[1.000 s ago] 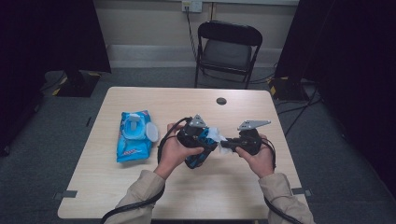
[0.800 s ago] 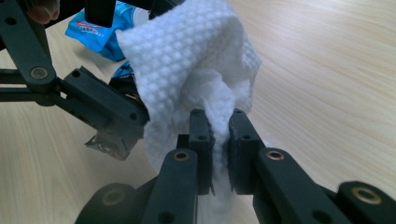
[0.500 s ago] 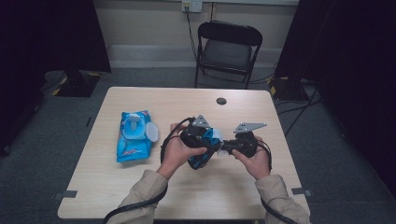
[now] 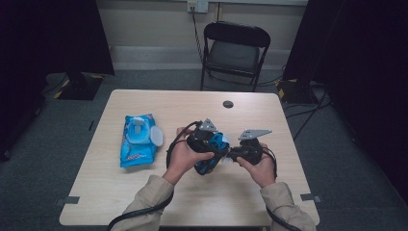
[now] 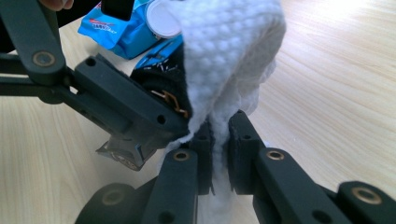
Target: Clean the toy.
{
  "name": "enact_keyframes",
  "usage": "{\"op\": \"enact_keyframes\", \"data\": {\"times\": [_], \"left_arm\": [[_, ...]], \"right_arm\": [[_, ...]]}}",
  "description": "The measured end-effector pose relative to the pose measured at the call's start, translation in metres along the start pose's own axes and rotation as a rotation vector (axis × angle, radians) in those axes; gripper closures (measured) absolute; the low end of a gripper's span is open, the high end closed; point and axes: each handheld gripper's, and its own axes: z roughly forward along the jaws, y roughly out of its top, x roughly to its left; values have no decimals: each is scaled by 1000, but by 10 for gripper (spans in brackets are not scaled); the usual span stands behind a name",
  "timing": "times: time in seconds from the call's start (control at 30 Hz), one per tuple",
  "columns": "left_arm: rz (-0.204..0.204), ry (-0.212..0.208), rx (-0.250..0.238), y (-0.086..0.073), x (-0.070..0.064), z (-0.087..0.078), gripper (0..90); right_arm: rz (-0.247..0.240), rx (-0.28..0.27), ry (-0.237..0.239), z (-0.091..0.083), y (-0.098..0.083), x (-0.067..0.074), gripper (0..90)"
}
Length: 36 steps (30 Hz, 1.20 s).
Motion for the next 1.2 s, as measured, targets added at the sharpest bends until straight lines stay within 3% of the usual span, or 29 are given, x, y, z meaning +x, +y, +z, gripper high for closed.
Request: {"op": "enact_keyframes", "data": {"times": [1.2], "left_arm": [[-9, -11, -4, 6, 0, 2, 247]], "right_arm": [[-11, 13, 33, 16, -13, 5, 822]]}}
